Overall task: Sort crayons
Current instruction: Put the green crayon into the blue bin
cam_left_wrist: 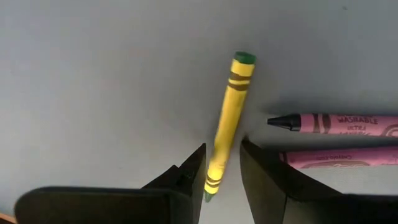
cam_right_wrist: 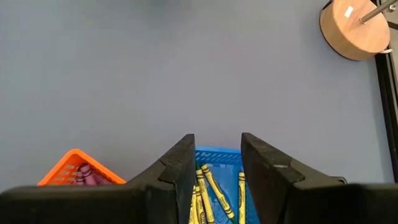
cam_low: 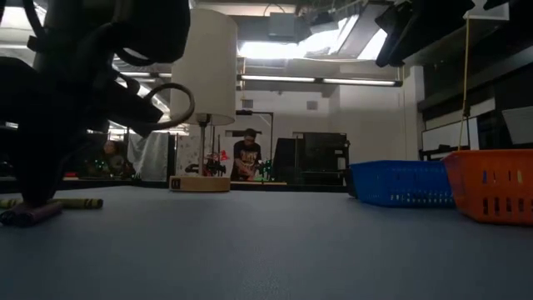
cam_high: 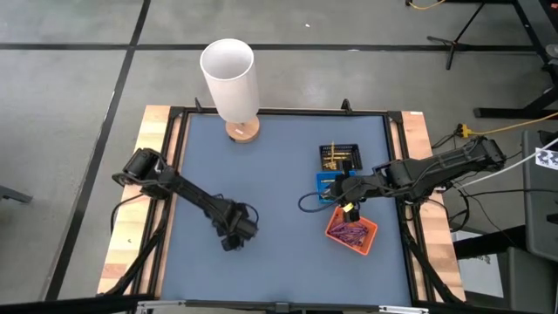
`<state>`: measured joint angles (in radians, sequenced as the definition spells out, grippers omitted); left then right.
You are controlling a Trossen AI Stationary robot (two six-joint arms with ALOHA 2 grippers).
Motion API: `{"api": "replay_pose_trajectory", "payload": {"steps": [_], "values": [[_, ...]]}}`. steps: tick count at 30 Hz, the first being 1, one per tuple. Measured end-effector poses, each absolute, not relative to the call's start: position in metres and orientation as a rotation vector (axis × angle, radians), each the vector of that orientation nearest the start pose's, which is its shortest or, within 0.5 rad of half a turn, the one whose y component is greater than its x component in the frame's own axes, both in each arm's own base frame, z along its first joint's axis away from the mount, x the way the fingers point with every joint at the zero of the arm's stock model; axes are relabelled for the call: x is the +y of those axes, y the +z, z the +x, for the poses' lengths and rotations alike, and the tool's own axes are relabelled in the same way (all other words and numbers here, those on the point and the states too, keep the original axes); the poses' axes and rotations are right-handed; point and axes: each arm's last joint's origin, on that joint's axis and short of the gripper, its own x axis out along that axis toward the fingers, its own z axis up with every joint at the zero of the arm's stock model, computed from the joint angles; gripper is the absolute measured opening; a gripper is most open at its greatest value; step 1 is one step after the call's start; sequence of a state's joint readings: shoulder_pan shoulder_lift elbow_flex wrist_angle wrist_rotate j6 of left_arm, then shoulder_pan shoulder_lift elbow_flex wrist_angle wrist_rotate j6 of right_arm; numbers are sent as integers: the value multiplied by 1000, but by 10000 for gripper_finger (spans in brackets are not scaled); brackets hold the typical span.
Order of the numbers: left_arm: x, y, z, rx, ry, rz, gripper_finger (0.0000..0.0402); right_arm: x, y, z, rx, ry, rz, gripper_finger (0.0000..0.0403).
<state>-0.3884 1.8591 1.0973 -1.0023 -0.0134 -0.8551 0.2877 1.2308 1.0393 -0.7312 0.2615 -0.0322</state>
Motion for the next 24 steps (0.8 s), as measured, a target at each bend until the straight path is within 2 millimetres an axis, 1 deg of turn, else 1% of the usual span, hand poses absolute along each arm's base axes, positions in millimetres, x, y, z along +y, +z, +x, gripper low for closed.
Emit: {"api": "replay_pose_trajectory", "payload": {"steps": [4, 14, 20, 24], "values": [[-108, 136, 275, 1687, 475, -289, 90, 61, 288, 234, 887, 39, -280, 129], [-108, 135, 276, 1676, 477, -281, 86, 61, 288, 234, 888, 39, -280, 129], [-109, 134, 277, 1667, 472, -285, 52, 61, 288, 233, 901, 39, -284, 129], [-109, 134, 277, 1657, 470, -285, 26, 60, 285, 228, 955, 40, -299, 129]]}}
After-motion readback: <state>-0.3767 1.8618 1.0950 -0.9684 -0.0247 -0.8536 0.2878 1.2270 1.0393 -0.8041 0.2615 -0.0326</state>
